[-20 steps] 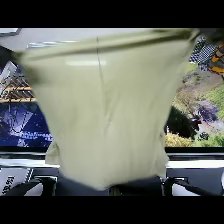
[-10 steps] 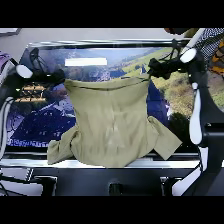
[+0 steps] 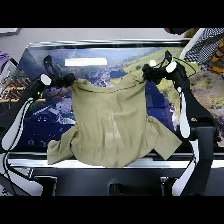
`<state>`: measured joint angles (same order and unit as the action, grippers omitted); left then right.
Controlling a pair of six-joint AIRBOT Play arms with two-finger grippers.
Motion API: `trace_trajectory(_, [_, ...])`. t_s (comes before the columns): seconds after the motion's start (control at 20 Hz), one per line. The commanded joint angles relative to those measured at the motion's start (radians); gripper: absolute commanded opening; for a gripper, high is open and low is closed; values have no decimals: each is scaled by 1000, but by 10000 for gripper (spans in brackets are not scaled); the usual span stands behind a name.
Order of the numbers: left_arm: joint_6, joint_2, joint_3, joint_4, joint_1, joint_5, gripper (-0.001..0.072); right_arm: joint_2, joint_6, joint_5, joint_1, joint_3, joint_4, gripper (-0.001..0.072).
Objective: Fold the clothes and pants, and hang the long-sleeved shirts on hangers.
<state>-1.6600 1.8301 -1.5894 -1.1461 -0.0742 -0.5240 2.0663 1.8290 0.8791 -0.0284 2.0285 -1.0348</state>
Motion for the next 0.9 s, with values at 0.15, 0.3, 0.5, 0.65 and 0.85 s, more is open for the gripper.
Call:
trace_trajectory(0.15, [-1, 11, 0, 66, -42, 403, 16, 7, -58, -196, -2, 1, 135, 32])
trace_trajectory(0.3, [-1, 11, 0, 66, -57, 501, 16, -1, -124, -273, -2, 1, 214, 32])
trace_trajectory(0.5, [-1, 21, 0, 67, -48, 496, 16, -7, -127, -352, -2, 1, 220, 33])
trace_trajectory(0.65, [-77, 29, 0, 67, -42, 412, 218, -2, -128, -310, -2, 1, 219, 128])
trace_trajectory(0.85, [-99, -9, 0, 66, -2, 155, 340, -23, -100, -203, 14, 1, 221, 460])
